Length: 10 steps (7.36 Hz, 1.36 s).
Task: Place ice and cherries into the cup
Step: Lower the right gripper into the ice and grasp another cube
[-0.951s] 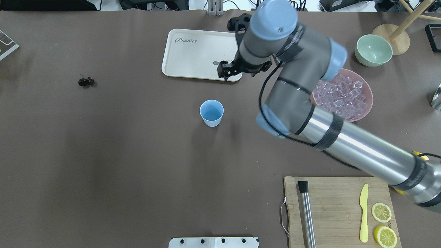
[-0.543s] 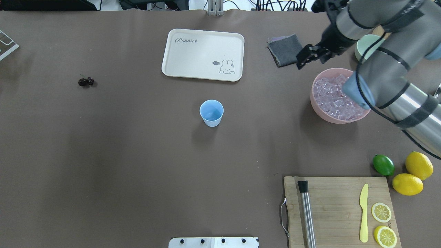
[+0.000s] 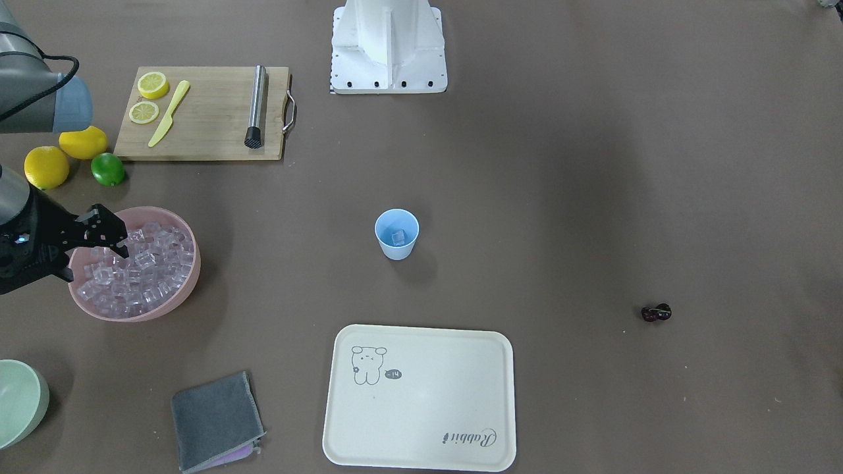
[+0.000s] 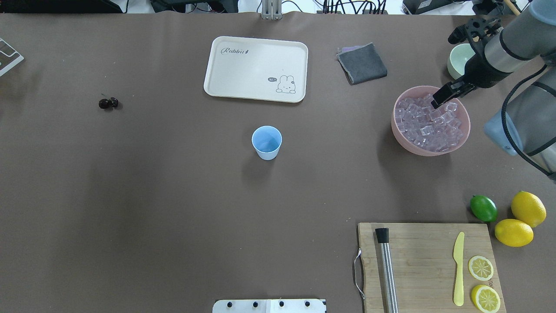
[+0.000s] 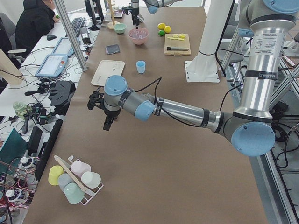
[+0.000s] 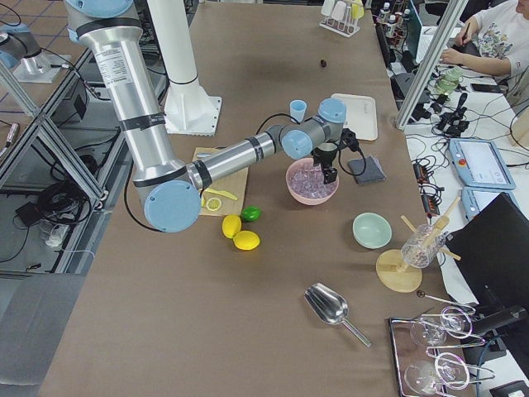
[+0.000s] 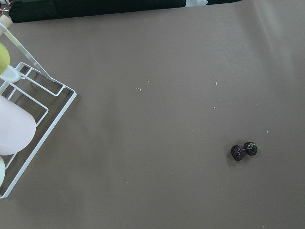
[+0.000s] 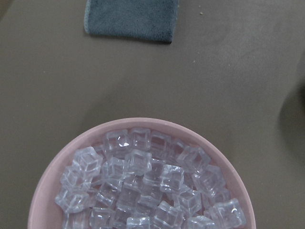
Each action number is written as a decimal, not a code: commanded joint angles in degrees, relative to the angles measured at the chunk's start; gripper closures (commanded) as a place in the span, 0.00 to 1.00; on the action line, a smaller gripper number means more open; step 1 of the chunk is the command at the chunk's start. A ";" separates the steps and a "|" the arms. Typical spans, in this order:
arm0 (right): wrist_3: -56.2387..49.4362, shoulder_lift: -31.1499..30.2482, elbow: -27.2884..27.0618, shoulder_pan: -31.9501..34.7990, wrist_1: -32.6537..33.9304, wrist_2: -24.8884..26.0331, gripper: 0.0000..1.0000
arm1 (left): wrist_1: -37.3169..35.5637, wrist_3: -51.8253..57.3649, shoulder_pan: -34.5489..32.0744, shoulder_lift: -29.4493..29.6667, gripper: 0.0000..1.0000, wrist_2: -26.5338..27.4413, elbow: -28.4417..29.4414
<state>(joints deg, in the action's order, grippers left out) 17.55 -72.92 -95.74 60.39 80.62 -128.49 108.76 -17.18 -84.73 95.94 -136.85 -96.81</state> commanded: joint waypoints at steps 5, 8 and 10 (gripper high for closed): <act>0.55 -0.91 0.03 -5.01 -2.30 3.07 0.21 | 0.05 0.13 0.00 -0.31 0.02 0.00 0.22; 0.64 -4.33 0.73 -7.21 -8.89 4.56 0.24 | 0.14 0.22 0.00 -0.49 0.02 0.00 0.57; 0.64 -4.25 0.73 -7.91 -8.98 5.26 0.23 | 0.14 0.13 0.00 -0.49 0.02 0.00 0.57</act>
<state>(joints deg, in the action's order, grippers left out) 18.19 -77.02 -95.00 52.92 71.98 -123.70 108.89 -16.98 -84.73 95.48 -136.85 -96.24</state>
